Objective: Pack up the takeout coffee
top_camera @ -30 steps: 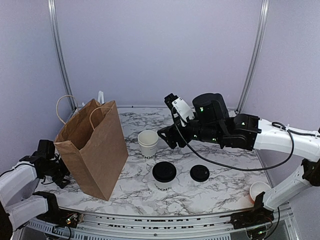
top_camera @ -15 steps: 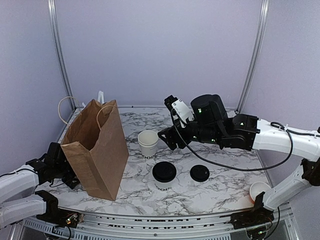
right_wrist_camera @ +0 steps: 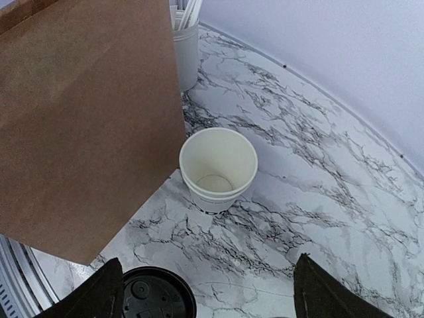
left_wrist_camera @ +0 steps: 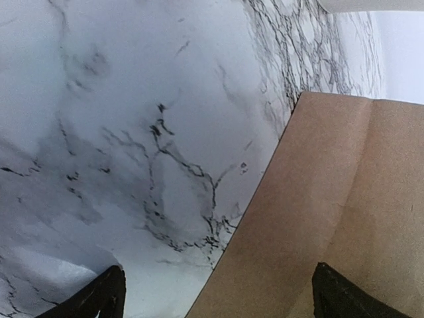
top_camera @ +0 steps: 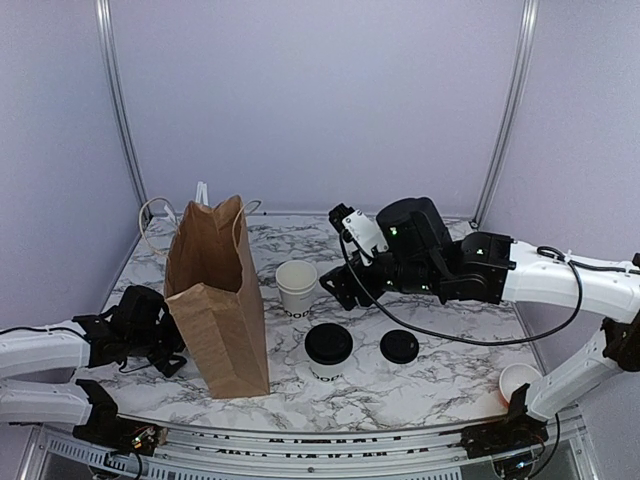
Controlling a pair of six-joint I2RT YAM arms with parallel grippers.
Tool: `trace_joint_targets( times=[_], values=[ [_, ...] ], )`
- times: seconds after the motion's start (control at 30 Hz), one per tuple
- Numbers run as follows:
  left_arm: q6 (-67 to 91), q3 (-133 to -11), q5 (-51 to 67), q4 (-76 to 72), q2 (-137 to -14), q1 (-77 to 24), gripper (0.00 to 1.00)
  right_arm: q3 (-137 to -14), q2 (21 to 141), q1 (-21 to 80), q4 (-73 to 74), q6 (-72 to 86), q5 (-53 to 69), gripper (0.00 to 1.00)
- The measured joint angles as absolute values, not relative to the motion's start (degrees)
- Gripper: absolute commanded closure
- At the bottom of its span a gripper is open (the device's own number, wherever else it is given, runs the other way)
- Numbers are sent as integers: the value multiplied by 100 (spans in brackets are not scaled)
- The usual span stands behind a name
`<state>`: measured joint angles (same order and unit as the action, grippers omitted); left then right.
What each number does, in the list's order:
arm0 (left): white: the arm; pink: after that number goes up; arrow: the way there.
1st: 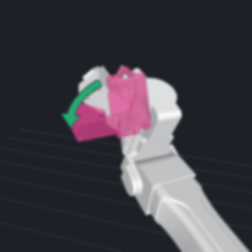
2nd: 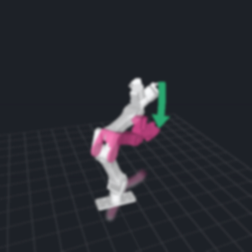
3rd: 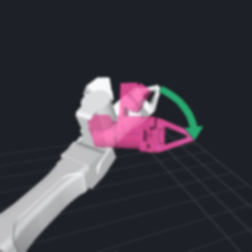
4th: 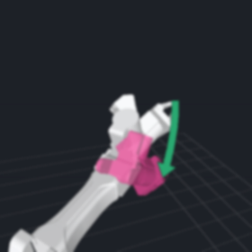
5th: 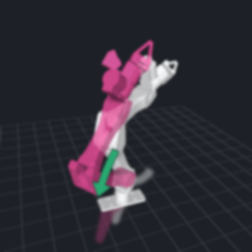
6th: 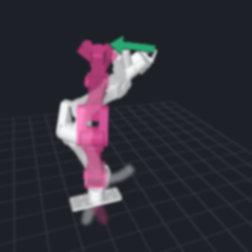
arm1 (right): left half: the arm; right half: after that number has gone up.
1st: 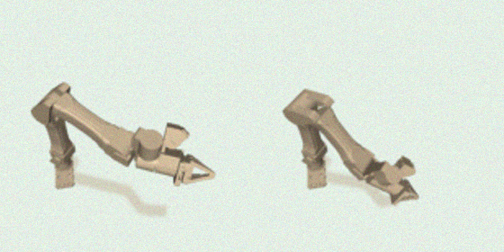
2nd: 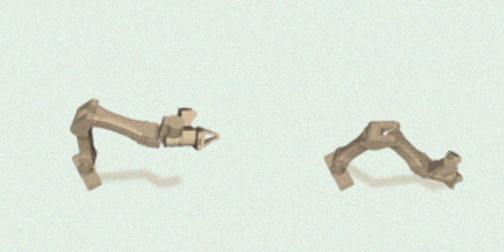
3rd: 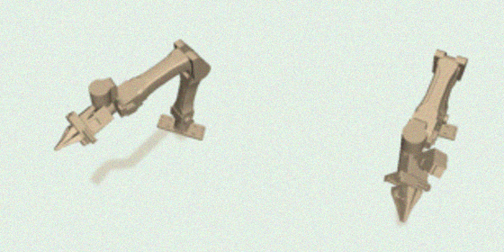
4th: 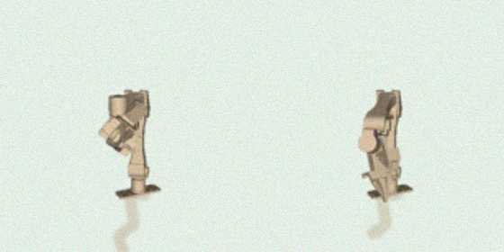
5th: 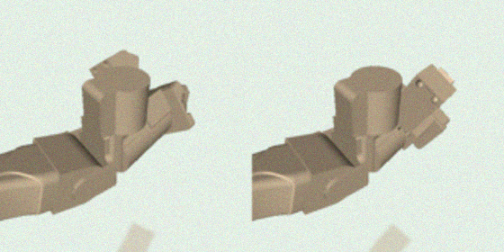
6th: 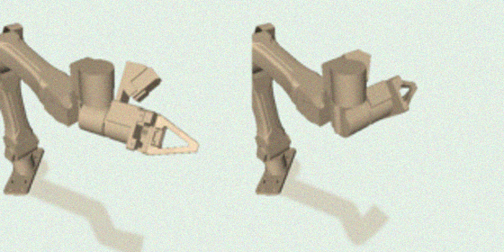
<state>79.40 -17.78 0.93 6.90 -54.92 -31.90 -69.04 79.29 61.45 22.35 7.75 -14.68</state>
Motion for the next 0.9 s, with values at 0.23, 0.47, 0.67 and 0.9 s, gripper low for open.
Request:
trace_joint_targets(
  times=[0.23, 0.47, 0.67, 0.9],
  values=[
    [7870, -1951, 40, 600, -5804, -3424, 1, -6901, 7990, 6145, 2403, 860, -1391, 15],
    [7231, -2255, -272, 1481, -5511, -3271, 1, -6901, 8176, 6145, 2681, 965, -1166, 16],
    [6136, -2932, -543, 2405, -5096, -2536, 1, -6912, 8254, 6145, 2908, 1140, -823, 18],
    [5037, -4001, -928, 3127, -4901, -2163, 1, -6963, 8517, 6178, 3347, 1472, -427, 19]
  ],
)
